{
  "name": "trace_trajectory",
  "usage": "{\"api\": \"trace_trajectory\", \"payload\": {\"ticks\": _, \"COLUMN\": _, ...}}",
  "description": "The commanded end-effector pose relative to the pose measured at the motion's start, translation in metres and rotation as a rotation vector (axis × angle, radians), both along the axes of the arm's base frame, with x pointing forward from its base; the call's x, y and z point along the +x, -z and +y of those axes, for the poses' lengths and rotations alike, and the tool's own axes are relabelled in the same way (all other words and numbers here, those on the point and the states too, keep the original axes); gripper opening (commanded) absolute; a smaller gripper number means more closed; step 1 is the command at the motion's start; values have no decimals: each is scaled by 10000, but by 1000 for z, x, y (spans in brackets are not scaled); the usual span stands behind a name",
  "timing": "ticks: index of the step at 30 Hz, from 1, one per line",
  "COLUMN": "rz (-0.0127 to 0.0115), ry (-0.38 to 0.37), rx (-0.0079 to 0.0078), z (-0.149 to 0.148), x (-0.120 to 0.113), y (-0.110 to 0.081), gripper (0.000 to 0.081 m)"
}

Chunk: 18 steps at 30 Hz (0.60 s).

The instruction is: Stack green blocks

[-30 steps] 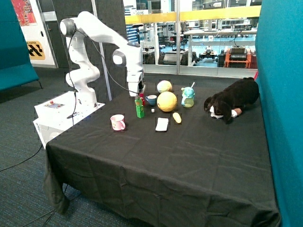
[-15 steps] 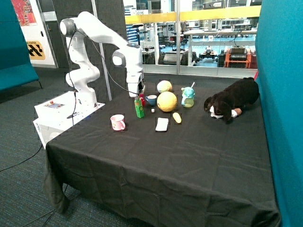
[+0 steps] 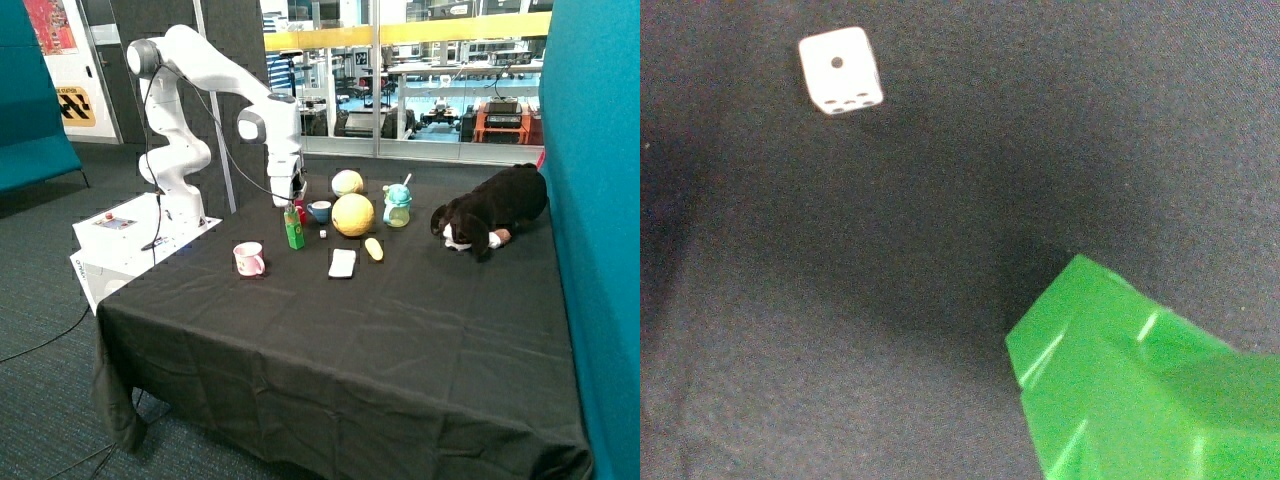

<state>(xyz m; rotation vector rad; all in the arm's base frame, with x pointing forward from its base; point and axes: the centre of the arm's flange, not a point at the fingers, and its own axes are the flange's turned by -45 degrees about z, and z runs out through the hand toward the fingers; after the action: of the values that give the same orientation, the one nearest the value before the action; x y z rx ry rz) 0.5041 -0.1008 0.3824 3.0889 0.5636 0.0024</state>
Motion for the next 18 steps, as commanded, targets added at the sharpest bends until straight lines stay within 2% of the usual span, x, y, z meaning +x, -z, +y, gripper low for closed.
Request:
{"api": "trace_trajectory", "payload": {"ticks": 1, "rz": 18, "ry": -1, "rx": 14, "z": 3, "x": 4, "y": 2, "gripper": 712}}
{"api": "trace_trajectory", "payload": {"ticks": 3, "rz": 18, "ry": 0, "rx": 14, "z": 4, "x": 5, "y": 2, "gripper": 778}}
{"api": "trace_trajectory", "payload": {"ticks": 5, "rz": 18, "ry": 17, "rx": 14, "z": 4, "x": 6, "y": 2, "gripper": 801}}
{"api": "trace_trajectory", "payload": {"ticks": 18, "rz": 18, "ry": -30, "rx": 14, "z": 7, "x": 9, "y": -1, "gripper": 808}}
